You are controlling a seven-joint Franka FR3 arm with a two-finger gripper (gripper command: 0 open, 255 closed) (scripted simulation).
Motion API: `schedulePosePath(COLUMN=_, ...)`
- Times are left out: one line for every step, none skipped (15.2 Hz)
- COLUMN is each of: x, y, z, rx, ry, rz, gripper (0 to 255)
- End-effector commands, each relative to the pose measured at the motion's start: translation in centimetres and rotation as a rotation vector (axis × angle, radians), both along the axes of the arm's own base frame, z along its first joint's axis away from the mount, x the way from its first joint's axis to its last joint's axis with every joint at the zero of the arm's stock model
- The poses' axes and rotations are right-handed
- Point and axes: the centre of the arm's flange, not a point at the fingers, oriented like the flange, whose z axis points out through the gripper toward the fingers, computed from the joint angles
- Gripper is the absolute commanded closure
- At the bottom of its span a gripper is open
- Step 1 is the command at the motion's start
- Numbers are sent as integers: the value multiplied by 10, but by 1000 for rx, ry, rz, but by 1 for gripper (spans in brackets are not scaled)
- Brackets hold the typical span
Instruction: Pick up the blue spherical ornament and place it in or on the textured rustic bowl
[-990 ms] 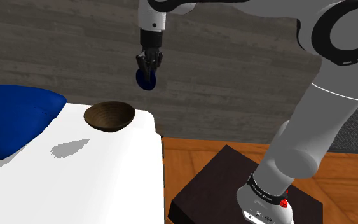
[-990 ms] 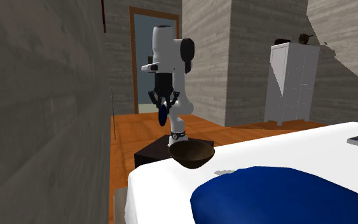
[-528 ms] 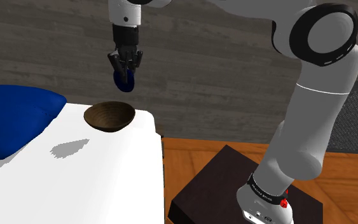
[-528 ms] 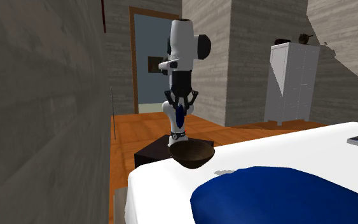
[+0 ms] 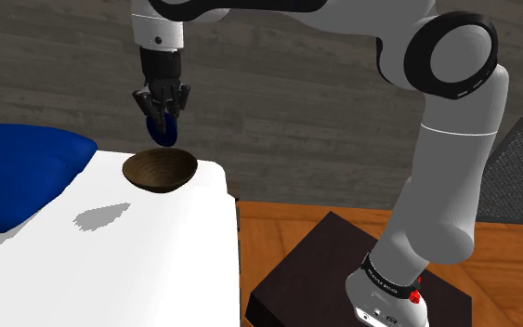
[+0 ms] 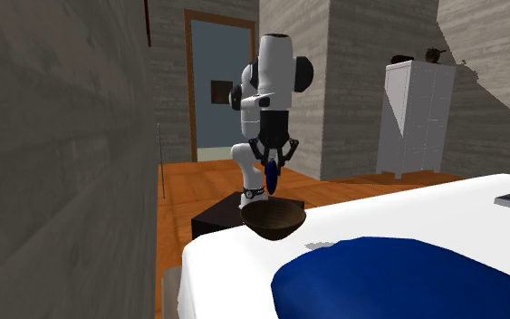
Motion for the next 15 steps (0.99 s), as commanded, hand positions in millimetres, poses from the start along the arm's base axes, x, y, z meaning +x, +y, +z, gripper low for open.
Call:
schedulePosePath(x=-1, y=1, z=-11, rx=0, ry=-1, rz=0, gripper=255)
schedulePosePath(x=-1, y=1, z=-16, rx=0, ry=-1, rz=0, gripper=255)
schedulePosePath(x=-1, y=1, z=-21, rx=0, ry=-1, rz=0, gripper=255)
schedulePosePath(x=-1, y=1, z=-27, rx=0, ry=-1, rz=0, gripper=255)
schedulePosePath(x=-1, y=1, z=-32, rx=0, ry=-1, rz=0, gripper=255)
schedulePosePath(x=-1, y=1, z=-37, rx=0, ry=-1, rz=0, gripper=255)
schedulePosePath(x=-1, y=1, z=-42, rx=0, ry=-1, rz=0, gripper=255)
schedulePosePath(x=-1, y=1, z=-48, rx=0, ry=-1, rz=0, gripper=255)
schedulePosePath(x=-1, y=1, z=-53, rx=0, ry=-1, rz=0, gripper=255)
schedulePosePath(x=-1, y=1, z=-54, rx=0, ry=-1, rz=0, gripper=255)
schedulePosePath(x=-1, y=1, z=-54, rx=0, ry=-1, rz=0, gripper=255)
schedulePosePath(x=-1, y=1, z=-54, rx=0, ry=-1, rz=0, gripper=255)
schedulePosePath(x=-1, y=1, z=-54, rx=0, ry=-1, rz=0, gripper=255)
schedulePosePath(x=-1, y=1, z=-54, rx=0, ry=-1, rz=0, gripper=255)
schedulePosePath(x=-1, y=1, z=-54, rx=0, ry=-1, rz=0, gripper=255)
